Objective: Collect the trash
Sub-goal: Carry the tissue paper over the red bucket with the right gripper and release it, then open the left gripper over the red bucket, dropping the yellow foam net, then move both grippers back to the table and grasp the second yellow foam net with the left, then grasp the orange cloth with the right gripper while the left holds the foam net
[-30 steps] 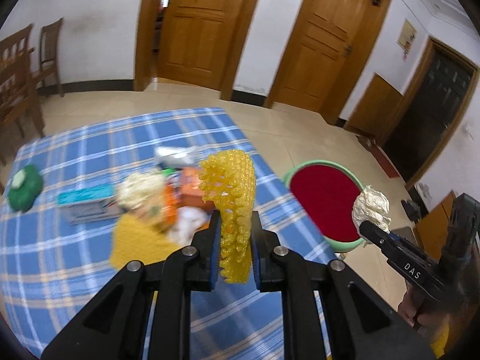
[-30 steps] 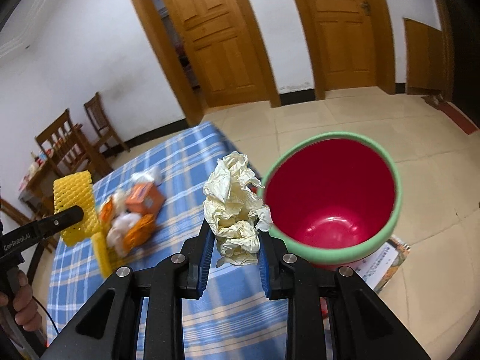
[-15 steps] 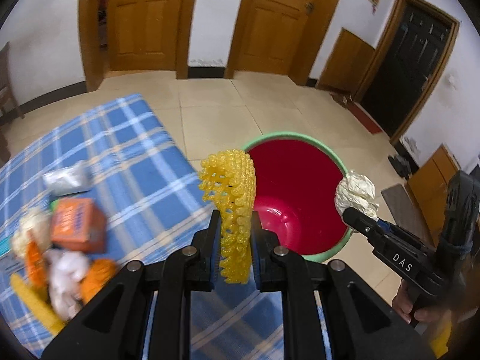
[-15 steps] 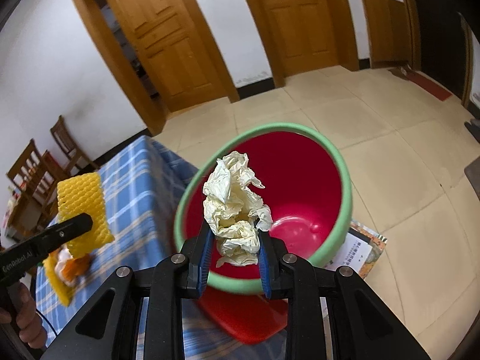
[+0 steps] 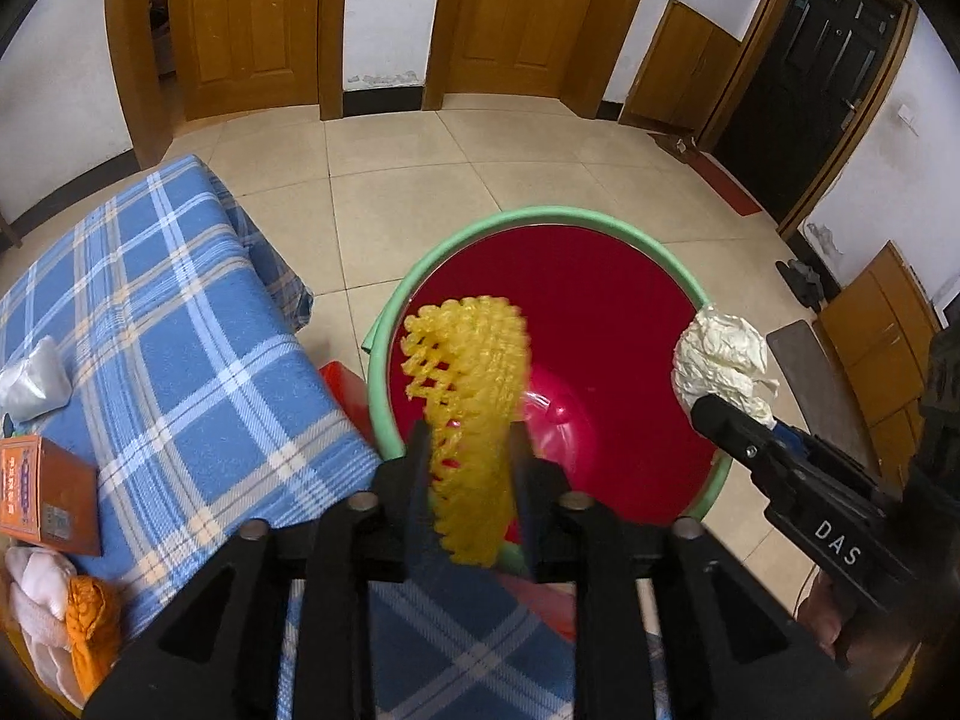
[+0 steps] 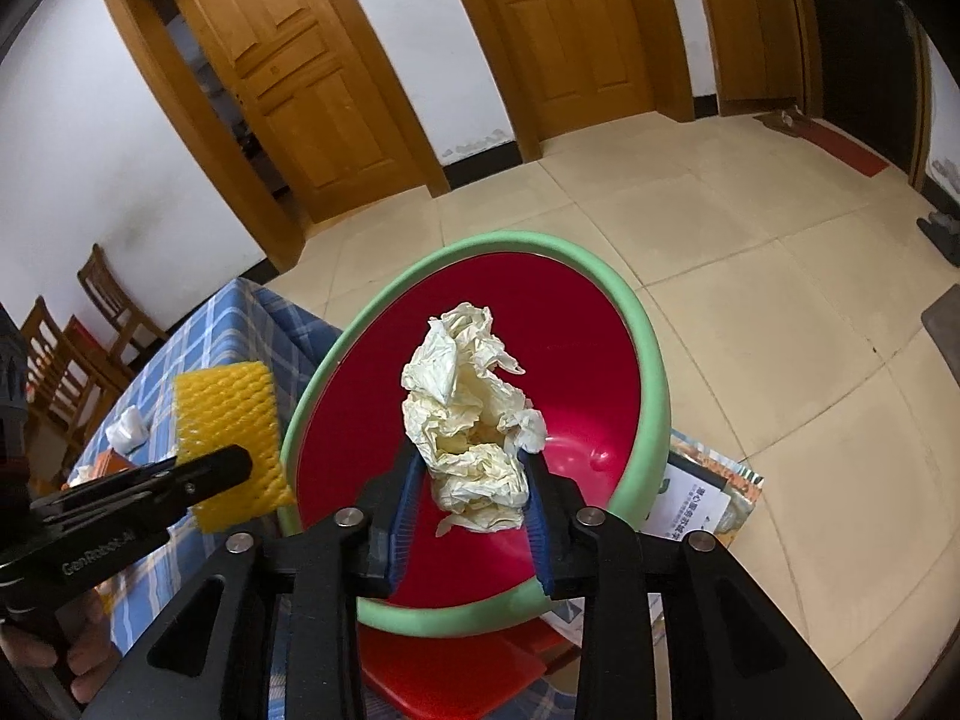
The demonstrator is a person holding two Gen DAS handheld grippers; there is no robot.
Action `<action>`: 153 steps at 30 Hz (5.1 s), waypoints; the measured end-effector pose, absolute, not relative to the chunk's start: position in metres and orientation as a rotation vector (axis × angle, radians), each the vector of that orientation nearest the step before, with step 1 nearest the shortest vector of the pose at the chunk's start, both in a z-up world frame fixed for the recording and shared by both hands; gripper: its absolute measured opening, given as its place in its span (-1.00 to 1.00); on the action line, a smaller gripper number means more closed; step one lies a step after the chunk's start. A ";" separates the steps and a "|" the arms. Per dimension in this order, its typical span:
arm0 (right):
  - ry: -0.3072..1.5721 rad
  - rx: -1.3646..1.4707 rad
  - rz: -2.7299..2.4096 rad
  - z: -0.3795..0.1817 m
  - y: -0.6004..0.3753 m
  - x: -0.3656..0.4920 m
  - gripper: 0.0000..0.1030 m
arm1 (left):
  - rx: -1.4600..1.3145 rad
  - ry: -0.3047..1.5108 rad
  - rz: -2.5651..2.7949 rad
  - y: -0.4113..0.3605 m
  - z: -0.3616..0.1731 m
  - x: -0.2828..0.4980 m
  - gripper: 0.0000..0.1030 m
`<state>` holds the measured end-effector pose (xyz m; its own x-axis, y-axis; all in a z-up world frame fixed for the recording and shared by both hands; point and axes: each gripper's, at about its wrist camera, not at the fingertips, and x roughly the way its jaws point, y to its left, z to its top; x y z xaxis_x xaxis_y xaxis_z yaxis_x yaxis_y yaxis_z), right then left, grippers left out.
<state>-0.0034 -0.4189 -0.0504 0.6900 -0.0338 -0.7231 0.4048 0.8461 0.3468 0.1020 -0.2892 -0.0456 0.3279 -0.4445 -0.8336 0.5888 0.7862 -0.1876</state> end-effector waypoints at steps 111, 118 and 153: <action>0.951 0.227 0.178 -0.039 -0.178 0.021 0.27 | -0.180 0.904 -0.186 0.029 -0.048 0.050 -0.78; 0.959 0.204 0.209 -0.045 -0.162 0.029 -0.01 | -0.228 0.864 -0.212 0.037 -0.033 0.044 -0.78; 0.748 0.419 0.031 -0.009 -0.277 -0.030 -0.95 | -0.149 0.898 -0.533 -0.090 0.005 0.049 -0.78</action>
